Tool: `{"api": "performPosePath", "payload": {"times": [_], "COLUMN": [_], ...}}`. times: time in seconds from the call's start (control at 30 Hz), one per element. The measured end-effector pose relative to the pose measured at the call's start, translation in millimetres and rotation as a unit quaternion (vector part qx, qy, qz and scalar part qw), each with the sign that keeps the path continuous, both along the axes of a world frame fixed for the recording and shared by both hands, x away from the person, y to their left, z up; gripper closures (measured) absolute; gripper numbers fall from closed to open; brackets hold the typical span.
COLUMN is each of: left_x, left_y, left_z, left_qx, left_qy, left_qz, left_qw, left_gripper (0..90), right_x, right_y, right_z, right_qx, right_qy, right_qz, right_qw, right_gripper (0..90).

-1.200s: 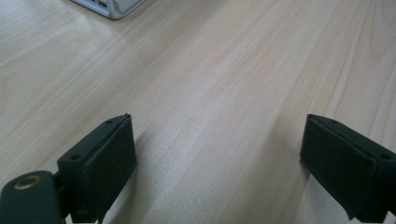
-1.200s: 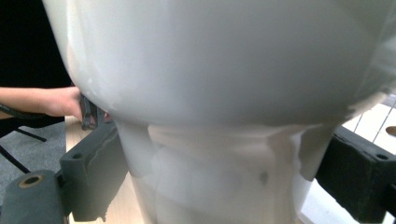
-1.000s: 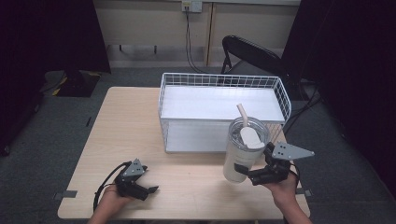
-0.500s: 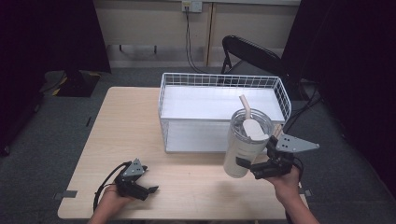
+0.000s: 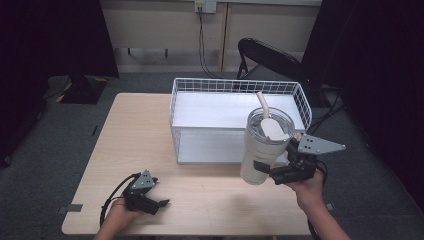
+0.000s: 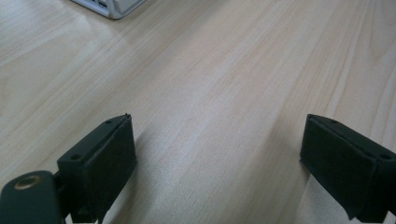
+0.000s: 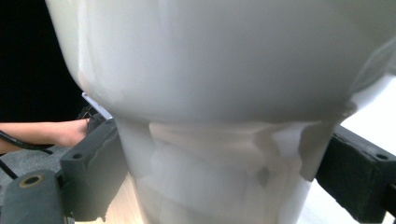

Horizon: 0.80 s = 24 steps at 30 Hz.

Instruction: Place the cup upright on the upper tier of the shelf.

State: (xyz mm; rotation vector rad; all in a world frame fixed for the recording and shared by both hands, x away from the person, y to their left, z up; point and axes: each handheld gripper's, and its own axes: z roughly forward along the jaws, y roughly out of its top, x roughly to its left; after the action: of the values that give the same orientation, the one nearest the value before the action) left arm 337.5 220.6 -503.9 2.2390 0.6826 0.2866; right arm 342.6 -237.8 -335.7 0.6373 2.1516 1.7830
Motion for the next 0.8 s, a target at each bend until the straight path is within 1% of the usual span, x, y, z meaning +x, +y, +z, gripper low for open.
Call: {"api": "performPosePath", "payload": {"times": [0.37, 0.5, 0.67, 0.8], "left_x": [0.0, 0.0, 0.0, 0.0], "left_y": [0.0, 0.1, 0.0, 0.0], "left_z": [0.0, 0.0, 0.0, 0.0], "left_qx": [0.000, 0.000, 0.000, 0.000], "left_qy": [0.000, 0.000, 0.000, 0.000], "left_qz": [0.000, 0.000, 0.000, 0.000], "left_qw": [1.0000, 1.0000, 1.0000, 1.0000], "left_gripper": [9.8, 9.7, 9.7, 9.8], "right_x": [4.7, 7.7, 10.5, 13.2], "right_y": [-0.4, -2.1, -3.9, -4.3], "right_z": [16.5, 23.2, 29.6, 35.1], "right_qx": [0.004, 0.002, 0.008, 0.007], "right_qy": [0.004, 0.008, 0.011, 0.013], "right_qz": [0.001, -0.003, -0.006, -0.009], "right_qw": [1.0000, 1.0000, 0.9999, 0.9998], "right_gripper": [10.1, 10.1, 10.1, 10.1]}}
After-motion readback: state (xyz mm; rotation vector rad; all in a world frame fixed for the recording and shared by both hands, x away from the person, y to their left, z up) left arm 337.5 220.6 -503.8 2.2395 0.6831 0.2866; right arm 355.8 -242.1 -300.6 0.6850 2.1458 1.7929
